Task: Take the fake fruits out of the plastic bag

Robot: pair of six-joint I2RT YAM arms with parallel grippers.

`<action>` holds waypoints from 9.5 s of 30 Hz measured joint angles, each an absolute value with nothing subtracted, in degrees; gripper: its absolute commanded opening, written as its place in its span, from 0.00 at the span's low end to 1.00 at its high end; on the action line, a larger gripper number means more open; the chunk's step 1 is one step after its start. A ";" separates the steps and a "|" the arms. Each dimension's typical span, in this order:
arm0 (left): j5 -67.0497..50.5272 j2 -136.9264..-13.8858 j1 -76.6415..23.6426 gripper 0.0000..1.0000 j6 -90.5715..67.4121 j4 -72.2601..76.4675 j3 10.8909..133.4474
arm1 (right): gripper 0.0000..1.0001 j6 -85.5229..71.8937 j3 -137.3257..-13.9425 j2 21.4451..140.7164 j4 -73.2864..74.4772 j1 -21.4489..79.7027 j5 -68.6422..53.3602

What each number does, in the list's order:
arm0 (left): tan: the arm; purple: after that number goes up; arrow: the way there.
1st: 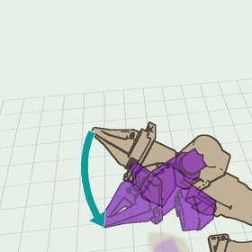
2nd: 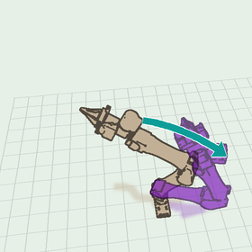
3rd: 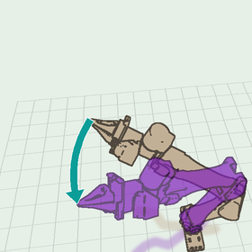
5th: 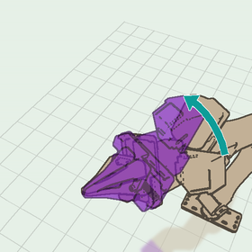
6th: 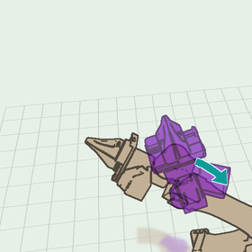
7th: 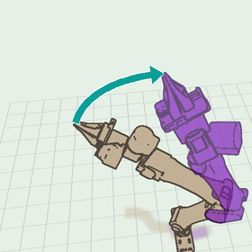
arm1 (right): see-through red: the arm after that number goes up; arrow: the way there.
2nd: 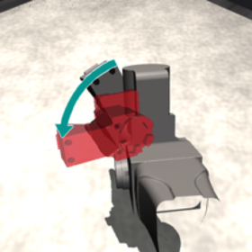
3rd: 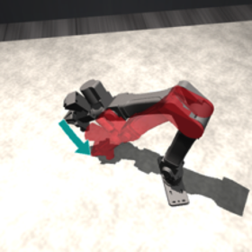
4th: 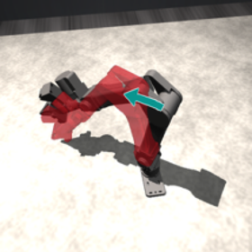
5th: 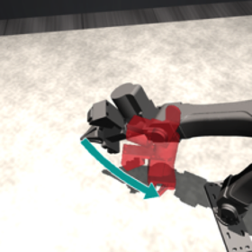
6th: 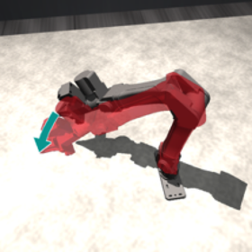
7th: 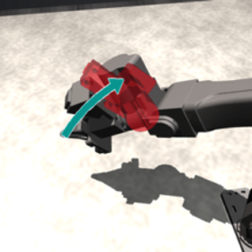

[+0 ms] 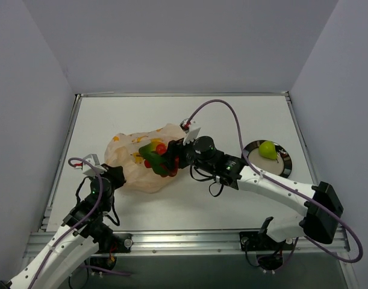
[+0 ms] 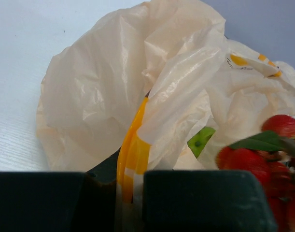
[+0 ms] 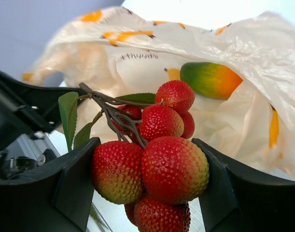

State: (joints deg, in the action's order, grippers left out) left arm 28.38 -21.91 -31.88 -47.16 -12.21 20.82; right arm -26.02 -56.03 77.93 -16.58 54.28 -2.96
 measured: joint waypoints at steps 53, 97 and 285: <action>19.27 -29.76 -31.88 0.02 -42.72 -3.01 15.62 | 0.92 -32.99 -28.82 57.19 -7.20 5.98 14.92; 19.11 -30.28 -31.88 0.02 -47.99 -10.09 14.09 | 0.89 10.09 -90.76 122.15 -11.66 44.80 -19.77; 15.88 -37.67 -31.88 0.02 -41.19 5.45 16.75 | 0.25 -17.93 -81.87 116.68 5.65 58.04 43.16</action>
State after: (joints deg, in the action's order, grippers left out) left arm 15.88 -37.67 -31.88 -41.19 5.45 16.75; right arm -17.93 -81.87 116.68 5.65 58.04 43.16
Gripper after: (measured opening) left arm 0.028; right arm 0.383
